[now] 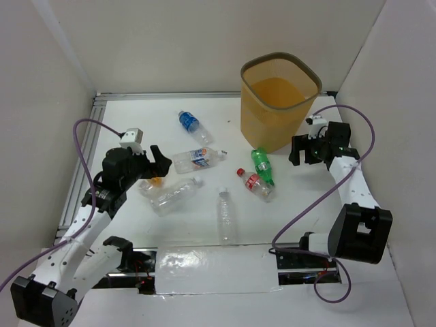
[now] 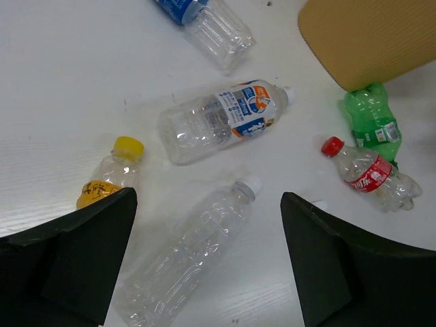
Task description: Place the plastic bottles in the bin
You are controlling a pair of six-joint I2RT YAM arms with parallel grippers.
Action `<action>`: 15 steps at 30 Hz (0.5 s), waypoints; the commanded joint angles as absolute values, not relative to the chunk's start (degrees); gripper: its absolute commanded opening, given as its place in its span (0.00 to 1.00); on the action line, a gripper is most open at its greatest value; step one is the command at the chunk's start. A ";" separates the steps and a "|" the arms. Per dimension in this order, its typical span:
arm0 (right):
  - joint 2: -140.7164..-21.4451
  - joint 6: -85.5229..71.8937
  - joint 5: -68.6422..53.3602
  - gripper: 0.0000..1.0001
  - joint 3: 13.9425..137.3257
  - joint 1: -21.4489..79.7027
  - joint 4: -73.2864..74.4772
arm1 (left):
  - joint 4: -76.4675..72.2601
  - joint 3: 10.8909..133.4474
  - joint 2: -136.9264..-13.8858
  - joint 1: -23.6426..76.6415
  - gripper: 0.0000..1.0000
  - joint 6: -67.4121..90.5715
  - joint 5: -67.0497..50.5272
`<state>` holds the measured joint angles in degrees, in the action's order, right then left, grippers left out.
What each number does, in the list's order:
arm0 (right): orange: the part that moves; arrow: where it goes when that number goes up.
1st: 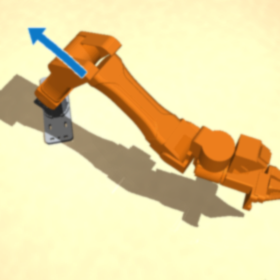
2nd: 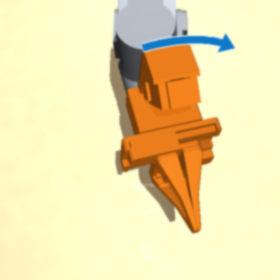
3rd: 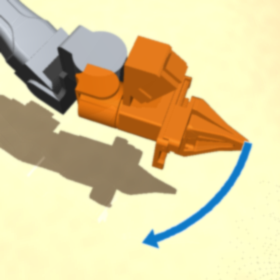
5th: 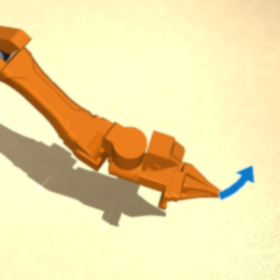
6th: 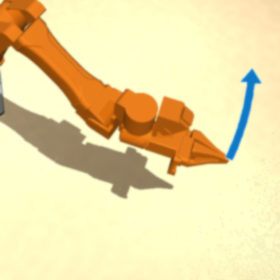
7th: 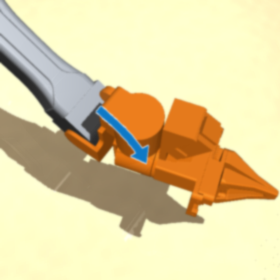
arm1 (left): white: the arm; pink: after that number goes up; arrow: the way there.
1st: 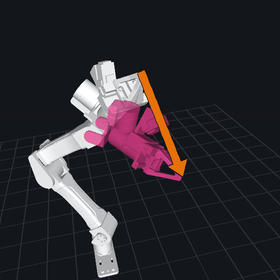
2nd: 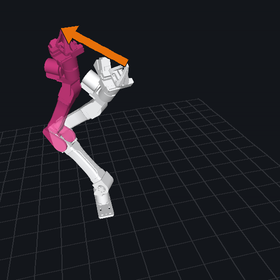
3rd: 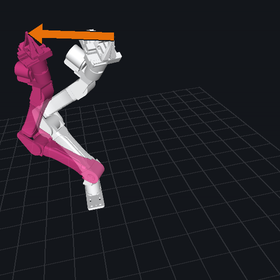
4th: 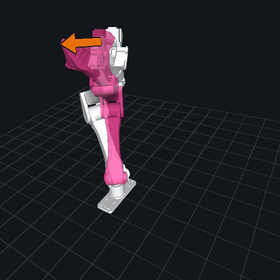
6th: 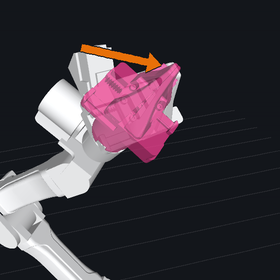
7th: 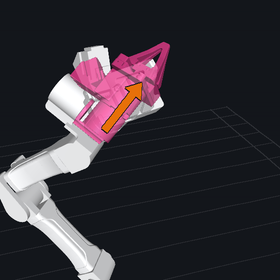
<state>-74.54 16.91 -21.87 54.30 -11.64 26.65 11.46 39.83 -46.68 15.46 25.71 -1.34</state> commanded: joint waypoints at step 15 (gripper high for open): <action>-82.52 34.18 -28.64 1.00 60.38 -13.97 43.15 | 8.35 37.71 -47.55 14.77 0.87 26.46 -7.91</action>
